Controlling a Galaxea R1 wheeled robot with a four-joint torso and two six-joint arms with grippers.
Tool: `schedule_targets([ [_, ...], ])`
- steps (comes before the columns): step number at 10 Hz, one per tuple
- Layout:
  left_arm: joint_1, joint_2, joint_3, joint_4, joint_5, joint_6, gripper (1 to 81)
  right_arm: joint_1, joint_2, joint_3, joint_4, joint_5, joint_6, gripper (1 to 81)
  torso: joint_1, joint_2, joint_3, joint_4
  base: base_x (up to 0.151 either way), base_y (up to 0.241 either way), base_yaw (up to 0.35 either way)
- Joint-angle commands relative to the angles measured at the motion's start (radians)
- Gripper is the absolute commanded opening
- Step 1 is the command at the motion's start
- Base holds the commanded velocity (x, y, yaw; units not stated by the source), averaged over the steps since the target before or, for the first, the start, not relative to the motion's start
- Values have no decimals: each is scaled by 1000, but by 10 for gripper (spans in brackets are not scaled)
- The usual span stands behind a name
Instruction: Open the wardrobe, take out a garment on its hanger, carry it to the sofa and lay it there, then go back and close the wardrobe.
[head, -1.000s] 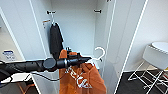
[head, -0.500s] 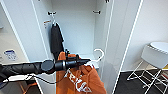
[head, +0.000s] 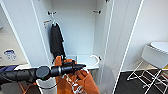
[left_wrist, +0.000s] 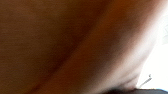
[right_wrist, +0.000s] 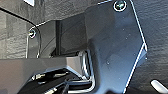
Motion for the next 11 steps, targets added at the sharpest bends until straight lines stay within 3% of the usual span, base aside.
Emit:
schedule_targets([
  [1, -8, -74, 80, 156, 24, 28, 10, 18, -95, 155, -44, -56, -4, 811, 0, 0, 0, 0, 0, 0, 0],
  [4, 44, -120, 83, 206, 98, 30, 10, 18, -196, 297, -43, -49, -4, 811, 0, 0, 0, 0, 0, 0, 0],
  [11, 64, -147, 77, 216, 106, 30, 10, 15, -203, 268, -33, -42, -2, 811, 0, 0, 0, 0, 0, 0, 0],
])
